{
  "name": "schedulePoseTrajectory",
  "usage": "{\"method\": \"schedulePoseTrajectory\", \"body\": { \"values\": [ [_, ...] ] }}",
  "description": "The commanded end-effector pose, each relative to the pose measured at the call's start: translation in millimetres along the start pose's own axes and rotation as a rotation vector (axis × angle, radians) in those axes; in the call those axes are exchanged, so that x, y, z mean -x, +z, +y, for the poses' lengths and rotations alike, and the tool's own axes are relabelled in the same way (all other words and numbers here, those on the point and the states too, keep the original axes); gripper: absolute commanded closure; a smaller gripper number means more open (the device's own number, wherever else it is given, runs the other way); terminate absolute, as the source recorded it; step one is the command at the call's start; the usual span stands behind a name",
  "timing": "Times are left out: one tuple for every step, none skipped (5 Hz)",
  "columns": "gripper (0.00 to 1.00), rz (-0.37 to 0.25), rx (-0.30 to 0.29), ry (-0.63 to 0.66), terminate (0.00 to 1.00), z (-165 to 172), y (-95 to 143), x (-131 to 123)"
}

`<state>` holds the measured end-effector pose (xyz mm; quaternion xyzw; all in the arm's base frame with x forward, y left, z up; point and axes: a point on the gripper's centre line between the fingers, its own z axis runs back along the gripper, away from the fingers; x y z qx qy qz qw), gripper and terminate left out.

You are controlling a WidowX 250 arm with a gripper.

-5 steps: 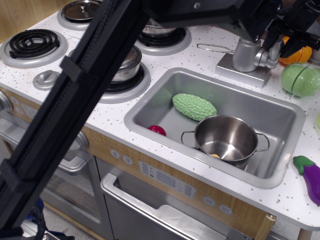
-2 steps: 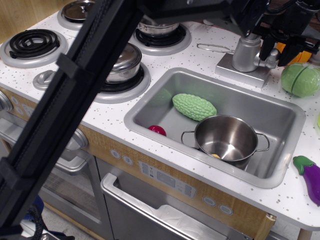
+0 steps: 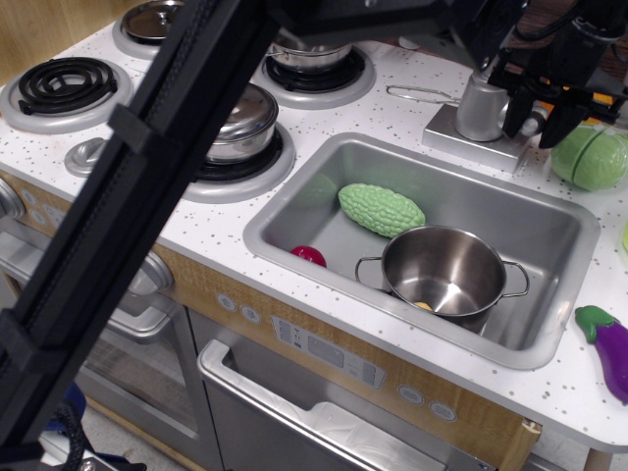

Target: Turn lever vertical to front

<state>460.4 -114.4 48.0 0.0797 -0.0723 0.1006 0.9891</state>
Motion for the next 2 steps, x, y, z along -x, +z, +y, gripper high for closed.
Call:
{"method": "schedulePoseTrajectory", "body": {
  "values": [
    [1.00,-0.036,0.067,0.012,0.00,-10.8,8.6,2.3],
    [1.00,-0.033,0.064,0.007,1.00,-9.3,9.0,1.0]
  ]
}}
